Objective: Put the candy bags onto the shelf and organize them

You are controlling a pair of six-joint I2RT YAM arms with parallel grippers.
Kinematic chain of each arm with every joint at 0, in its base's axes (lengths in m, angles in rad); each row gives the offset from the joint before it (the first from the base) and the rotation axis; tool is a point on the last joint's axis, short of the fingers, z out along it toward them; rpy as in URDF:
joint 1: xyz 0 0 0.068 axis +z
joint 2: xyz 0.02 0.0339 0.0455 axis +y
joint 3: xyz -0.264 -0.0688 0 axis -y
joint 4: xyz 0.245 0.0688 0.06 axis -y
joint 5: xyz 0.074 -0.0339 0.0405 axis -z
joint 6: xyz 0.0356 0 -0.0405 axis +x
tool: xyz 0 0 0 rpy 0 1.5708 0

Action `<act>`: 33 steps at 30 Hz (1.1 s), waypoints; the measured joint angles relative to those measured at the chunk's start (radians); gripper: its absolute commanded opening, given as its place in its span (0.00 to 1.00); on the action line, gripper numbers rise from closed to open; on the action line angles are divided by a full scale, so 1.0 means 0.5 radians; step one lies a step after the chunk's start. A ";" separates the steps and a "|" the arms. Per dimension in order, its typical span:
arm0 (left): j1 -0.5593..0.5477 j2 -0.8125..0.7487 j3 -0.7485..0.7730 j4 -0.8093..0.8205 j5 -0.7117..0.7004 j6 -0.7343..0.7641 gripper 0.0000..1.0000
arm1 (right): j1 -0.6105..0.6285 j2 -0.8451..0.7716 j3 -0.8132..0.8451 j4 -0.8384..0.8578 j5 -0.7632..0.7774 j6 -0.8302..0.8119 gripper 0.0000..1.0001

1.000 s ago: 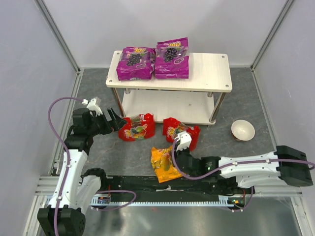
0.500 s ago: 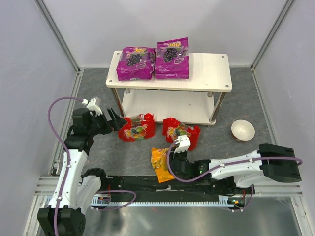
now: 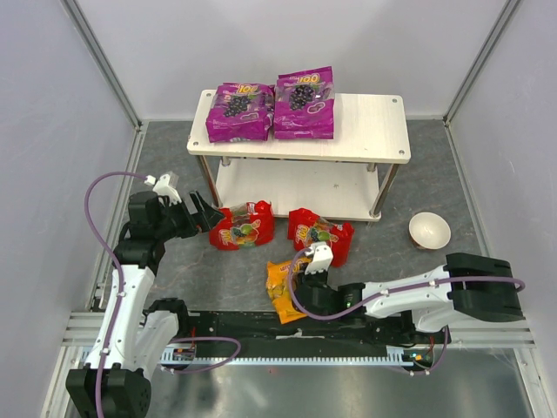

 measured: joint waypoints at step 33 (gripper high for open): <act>-0.053 0.001 0.000 0.002 0.001 0.000 0.99 | -0.006 -0.951 -0.222 -0.730 -0.029 0.114 0.89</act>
